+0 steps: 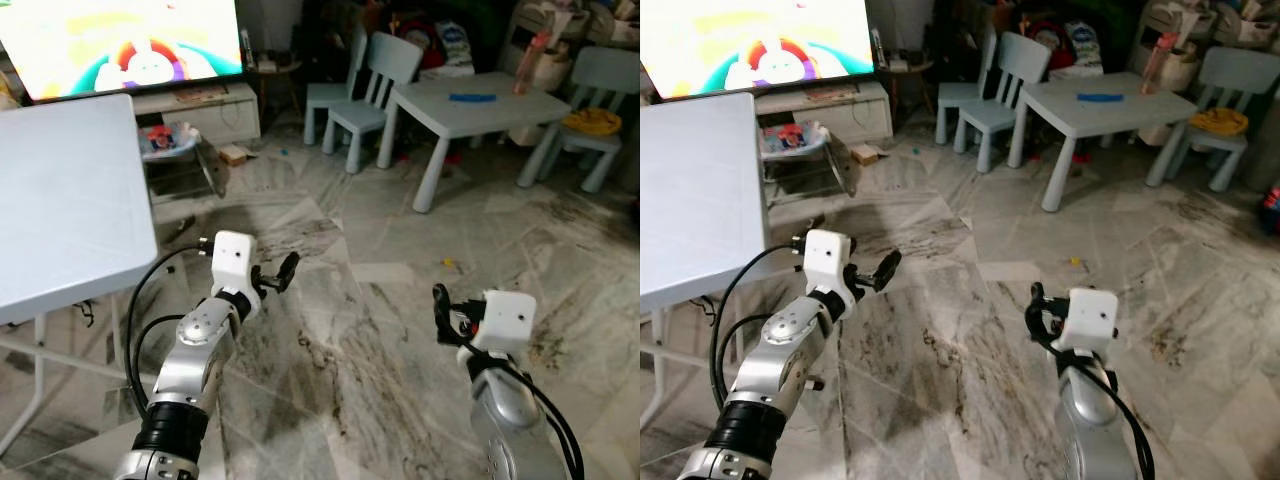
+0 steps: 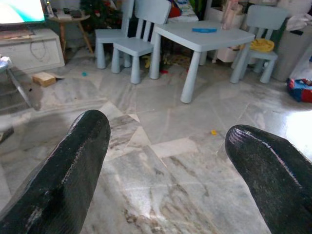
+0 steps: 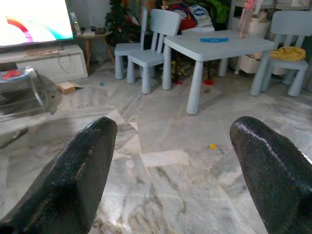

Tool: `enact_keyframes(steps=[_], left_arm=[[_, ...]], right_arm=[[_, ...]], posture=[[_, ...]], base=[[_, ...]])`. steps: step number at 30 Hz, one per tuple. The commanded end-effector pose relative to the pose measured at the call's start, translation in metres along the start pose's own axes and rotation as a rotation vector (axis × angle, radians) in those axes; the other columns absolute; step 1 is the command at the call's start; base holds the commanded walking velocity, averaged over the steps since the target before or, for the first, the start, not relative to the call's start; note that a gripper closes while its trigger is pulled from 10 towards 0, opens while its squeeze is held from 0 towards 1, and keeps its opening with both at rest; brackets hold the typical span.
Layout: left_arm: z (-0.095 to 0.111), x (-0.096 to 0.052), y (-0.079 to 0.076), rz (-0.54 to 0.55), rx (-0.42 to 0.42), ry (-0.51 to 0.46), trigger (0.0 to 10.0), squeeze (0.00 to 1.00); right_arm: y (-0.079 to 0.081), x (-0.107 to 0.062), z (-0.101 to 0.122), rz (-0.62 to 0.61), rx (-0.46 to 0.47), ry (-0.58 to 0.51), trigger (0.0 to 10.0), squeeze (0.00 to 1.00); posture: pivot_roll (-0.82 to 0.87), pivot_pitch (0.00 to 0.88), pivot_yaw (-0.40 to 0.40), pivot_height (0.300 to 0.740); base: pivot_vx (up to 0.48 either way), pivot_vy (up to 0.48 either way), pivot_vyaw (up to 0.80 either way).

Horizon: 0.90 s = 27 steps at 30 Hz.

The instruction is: Hang keys on a hook

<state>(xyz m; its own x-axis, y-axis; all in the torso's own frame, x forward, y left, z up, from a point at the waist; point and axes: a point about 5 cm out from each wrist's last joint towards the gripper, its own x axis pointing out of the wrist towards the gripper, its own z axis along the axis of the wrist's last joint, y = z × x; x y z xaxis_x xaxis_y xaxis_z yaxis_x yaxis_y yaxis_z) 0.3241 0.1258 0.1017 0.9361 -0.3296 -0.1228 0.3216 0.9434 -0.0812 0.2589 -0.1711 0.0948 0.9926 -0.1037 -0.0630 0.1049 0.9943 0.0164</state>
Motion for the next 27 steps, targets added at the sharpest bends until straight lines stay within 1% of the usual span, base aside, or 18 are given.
enact_keyframes(steps=[1, 3, 8, 24, 27], left_arm=[[-0.0015, 0.0007, -0.0011, -0.002, 0.011, 0.016, 10.0, 0.0], [-0.0015, 0.0009, -0.0009, -0.001, 0.012, 0.017, 10.0, 0.0], [-0.0007, 0.002, 0.0004, 0.002, 0.01, 0.017, 10.0, 0.0], [-0.0019, 0.0018, -0.0011, 0.0, 0.005, 0.021, 10.0, 0.0], [-0.0017, 0.0022, -0.0024, -0.001, 0.004, 0.023, 10.0, 0.0]], right_arm=[[-0.0027, -0.0001, -0.0004, -0.009, -0.009, 0.004, 10.0, 0.0], [-0.0027, 0.0, -0.0004, -0.009, -0.008, 0.003, 10.0, 0.0], [-0.0013, 0.0006, 0.0006, -0.004, -0.011, -0.005, 10.0, 0.0], [0.0012, 0.0007, 0.0012, -0.003, -0.002, -0.014, 10.0, 0.0], [0.001, 0.0013, 0.005, -0.008, -0.002, -0.028, 10.0, 0.0]], posture=[[0.05, 0.0, -0.004, 0.74], [0.05, 0.0, -0.004, 0.74], [0.05, 0.0, -0.003, 0.74], [0.05, 0.0, 0.001, 0.74], [0.05, 0.0, -0.002, 0.74]], base=[[0.0, 0.0, -0.69], [0.0, 0.0, -0.63], [0.0, 0.221, 0.0], [0.0, 0.323, 0.0], [0.0, 0.341, 0.0]])
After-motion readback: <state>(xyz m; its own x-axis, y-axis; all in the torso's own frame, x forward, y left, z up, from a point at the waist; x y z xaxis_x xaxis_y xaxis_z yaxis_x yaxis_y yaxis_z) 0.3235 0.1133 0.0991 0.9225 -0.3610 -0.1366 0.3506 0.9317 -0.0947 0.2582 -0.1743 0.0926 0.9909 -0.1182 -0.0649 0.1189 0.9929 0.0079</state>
